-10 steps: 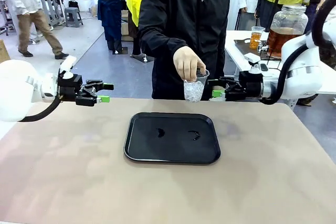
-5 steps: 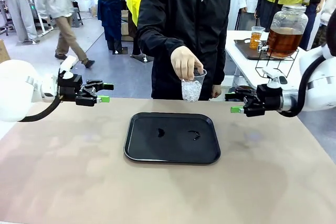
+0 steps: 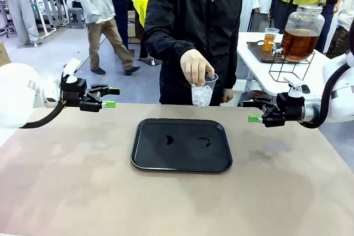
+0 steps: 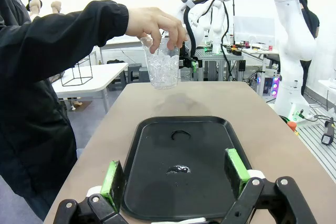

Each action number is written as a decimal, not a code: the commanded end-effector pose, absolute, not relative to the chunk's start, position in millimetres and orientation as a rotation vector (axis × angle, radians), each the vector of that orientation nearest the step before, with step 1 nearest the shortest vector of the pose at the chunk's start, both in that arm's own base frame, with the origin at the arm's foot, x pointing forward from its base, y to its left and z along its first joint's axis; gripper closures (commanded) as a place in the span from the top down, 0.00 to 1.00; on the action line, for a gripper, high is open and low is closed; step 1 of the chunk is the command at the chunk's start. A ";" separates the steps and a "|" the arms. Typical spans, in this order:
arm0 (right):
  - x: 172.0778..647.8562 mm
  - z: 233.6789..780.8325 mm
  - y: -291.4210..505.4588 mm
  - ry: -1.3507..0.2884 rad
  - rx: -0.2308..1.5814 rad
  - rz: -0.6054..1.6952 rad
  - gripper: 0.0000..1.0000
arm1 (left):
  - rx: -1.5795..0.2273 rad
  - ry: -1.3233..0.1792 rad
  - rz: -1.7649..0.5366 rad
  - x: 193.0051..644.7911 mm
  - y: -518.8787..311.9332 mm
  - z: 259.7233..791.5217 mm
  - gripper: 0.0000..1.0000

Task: Pour the drink into the iced cup.
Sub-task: Open the gripper to release the iced cup you were holding.

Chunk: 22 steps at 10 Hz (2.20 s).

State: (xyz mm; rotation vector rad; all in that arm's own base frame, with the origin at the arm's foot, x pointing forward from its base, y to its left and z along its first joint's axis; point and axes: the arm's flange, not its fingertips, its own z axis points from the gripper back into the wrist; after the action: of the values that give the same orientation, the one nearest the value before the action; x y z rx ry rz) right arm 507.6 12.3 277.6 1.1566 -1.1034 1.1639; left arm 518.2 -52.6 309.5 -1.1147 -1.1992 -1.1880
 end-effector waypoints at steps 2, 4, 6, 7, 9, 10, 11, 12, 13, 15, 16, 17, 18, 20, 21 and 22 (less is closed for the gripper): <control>511.0 280.7 15.8 -1.090 1.158 1.165 1.00 | -1.110 -1.211 -1.180 518.5 -54.8 312.2 1.00; 511.0 280.7 15.8 -1.090 1.158 1.165 1.00 | -1.110 -1.211 -1.180 518.5 -54.8 312.2 1.00; 511.0 280.7 15.8 -1.090 1.158 1.165 1.00 | -1.110 -1.211 -1.180 518.5 -54.8 312.2 1.00; 511.0 280.7 15.8 -1.090 1.158 1.165 1.00 | -1.110 -1.211 -1.180 518.5 -54.8 312.2 1.00; 511.0 280.7 15.8 -1.090 1.158 1.165 1.00 | -1.110 -1.211 -1.180 518.5 -54.8 312.2 1.00; 511.0 280.7 15.8 -1.090 1.158 1.165 1.00 | -1.110 -1.211 -1.180 518.5 -54.8 312.2 1.00; 511.0 280.7 15.8 -1.090 1.158 1.165 1.00 | -1.110 -1.211 -1.180 518.5 -54.8 312.2 1.00; 511.0 280.7 15.8 -1.090 1.158 1.165 1.00 | -1.110 -1.211 -1.180 518.5 -54.8 312.2 1.00; 511.0 280.7 15.8 -1.090 1.158 1.165 1.00 | -1.110 -1.211 -1.180 518.5 -54.8 312.2 1.00; 511.0 280.7 15.8 -1.090 1.158 1.165 1.00 | -1.110 -1.211 -1.180 518.5 -54.8 312.2 1.00; 511.0 280.7 15.8 -1.090 1.158 1.165 1.00 | -1.110 -1.211 -1.180 518.5 -54.8 312.2 1.00; 511.0 280.7 15.8 -1.090 1.158 1.165 1.00 | -1.110 -1.211 -1.180 518.5 -54.8 312.2 1.00; 511.0 280.7 15.8 -1.090 1.158 1.165 1.00 | -1.110 -1.211 -1.180 518.5 -54.8 312.2 1.00; 511.0 280.7 15.8 -1.090 1.158 1.165 1.00 | -1.110 -1.211 -1.180 518.5 -54.8 312.2 1.00; 511.0 280.7 15.8 -1.090 1.158 1.165 1.00 | -1.110 -1.211 -1.180 518.5 -54.8 312.2 1.00; 511.0 280.7 15.8 -1.090 1.158 1.165 1.00 | -1.110 -1.211 -1.180 518.5 -54.8 312.2 1.00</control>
State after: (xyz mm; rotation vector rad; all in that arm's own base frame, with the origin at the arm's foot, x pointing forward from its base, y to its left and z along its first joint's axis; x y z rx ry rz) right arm 507.6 13.1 277.6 1.1577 -1.1028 1.1651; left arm 518.2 -52.6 309.5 -1.1147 -1.1992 -1.1881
